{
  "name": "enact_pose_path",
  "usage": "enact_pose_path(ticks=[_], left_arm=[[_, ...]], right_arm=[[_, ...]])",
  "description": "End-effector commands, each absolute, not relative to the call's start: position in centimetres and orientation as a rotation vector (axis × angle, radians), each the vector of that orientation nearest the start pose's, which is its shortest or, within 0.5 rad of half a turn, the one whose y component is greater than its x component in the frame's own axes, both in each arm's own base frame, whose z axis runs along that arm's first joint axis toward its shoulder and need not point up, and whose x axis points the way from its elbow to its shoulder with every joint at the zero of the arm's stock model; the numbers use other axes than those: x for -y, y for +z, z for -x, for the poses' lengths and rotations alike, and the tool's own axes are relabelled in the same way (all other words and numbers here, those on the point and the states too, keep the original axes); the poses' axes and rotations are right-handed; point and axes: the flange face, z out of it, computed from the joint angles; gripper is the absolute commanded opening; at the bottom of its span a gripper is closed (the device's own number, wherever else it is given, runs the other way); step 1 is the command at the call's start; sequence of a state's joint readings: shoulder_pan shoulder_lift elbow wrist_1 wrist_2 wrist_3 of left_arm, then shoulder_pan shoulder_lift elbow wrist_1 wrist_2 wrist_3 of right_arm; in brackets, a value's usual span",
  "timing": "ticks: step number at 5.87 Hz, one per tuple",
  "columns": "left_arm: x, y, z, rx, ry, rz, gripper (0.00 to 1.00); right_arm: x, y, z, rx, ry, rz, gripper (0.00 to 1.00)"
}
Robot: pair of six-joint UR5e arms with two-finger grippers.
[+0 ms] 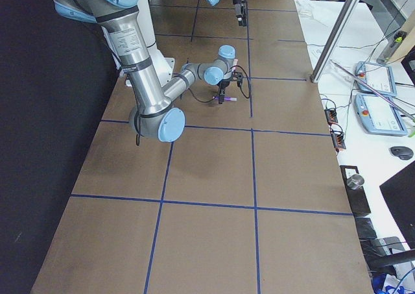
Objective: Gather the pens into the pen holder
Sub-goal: 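Open the left gripper and withdraw it away from the cup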
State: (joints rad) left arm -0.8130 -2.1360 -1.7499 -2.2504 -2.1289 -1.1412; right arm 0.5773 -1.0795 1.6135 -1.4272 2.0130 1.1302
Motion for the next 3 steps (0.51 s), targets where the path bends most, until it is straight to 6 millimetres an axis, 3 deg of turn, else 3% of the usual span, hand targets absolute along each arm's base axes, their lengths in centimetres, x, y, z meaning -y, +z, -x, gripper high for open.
enact_pose_path(ticks=[1, 2, 3], left_arm=[[50.22, 17.08, -36.29, -1.379, 0.08, -0.428, 1.0], [50.22, 17.08, -36.29, -1.379, 0.08, -0.428, 1.0], [50.21, 17.08, -36.29, -1.379, 0.081, -0.427, 1.0]], right_arm=[[44.26, 34.81, 51.61, 0.783, -0.021, 0.052, 0.99], [44.27, 34.86, 51.63, 0.783, -0.021, 0.052, 0.92], [44.27, 34.88, 51.63, 0.781, -0.02, 0.053, 0.62]])
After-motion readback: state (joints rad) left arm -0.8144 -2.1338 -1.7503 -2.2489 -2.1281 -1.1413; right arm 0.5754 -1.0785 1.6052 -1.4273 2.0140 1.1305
